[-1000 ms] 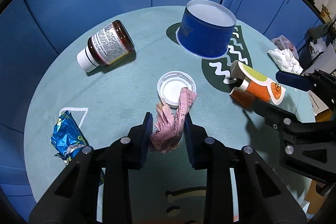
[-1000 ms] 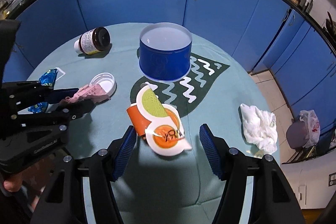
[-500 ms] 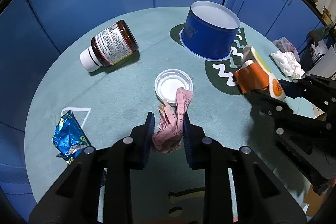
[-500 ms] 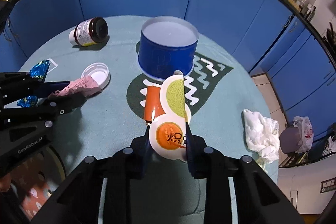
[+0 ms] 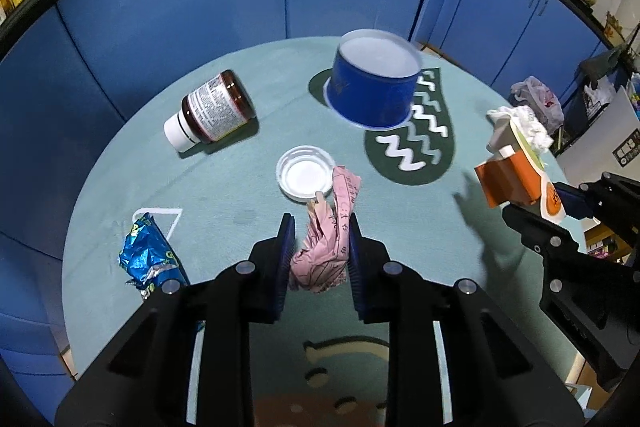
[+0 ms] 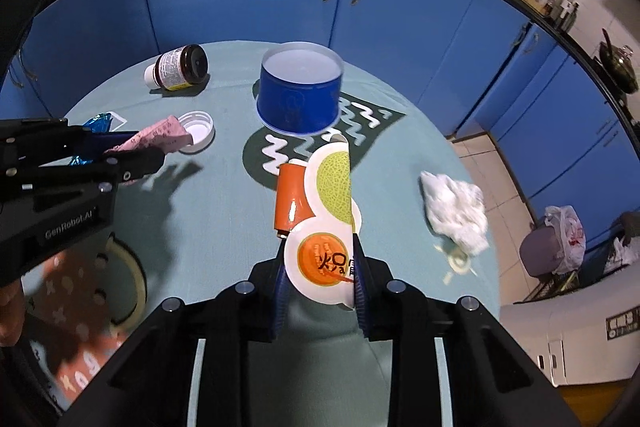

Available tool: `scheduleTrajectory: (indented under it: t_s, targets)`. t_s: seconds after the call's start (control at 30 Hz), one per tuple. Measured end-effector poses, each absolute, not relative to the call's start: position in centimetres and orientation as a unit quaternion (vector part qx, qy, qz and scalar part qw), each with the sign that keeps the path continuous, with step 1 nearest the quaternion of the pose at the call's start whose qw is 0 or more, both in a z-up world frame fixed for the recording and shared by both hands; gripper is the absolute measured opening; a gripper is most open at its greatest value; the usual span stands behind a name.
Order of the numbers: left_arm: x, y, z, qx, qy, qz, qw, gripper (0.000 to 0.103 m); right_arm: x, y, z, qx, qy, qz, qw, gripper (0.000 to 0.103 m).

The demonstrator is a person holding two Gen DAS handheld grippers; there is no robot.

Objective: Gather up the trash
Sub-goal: 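Carry the pink tissue and orange-white cup over to the black bin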

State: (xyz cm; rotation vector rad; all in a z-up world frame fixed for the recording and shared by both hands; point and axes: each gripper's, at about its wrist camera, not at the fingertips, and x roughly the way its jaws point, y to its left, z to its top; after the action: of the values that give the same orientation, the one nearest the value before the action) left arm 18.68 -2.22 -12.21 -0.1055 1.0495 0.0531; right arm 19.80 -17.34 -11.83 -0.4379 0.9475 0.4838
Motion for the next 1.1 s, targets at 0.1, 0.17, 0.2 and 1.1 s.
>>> scheduleTrajectory:
  t_s: [0.1, 0.17, 0.2, 1.1]
  targets:
    - [18.1, -3.0, -11.4, -0.044, 0.495, 0.019, 0.867, 0.026, 19.0, -18.5, -11.1, -0.204, 0.444, 0.219, 0.845, 0.027]
    - [17.7, -3.7, -10.8, -0.040, 0.491, 0.014, 0.870, 0.026, 18.4, -19.2, -10.5, -0.201, 0.442, 0.213, 0.848, 0.027]
    - [17.4, -4.1, -10.5, -0.037, 0.489, 0.011, 0.872, 0.026, 18.0, -19.7, -10.3, -0.200, 0.440, 0.210, 0.850, 0.027]
    - [13.0, -17.0, -6.8, 0.041, 0.464, -0.086, 0.880, 0.026, 10.4, -33.0, -7.5, -0.146, 0.441, 0.098, 0.880, 0.027]
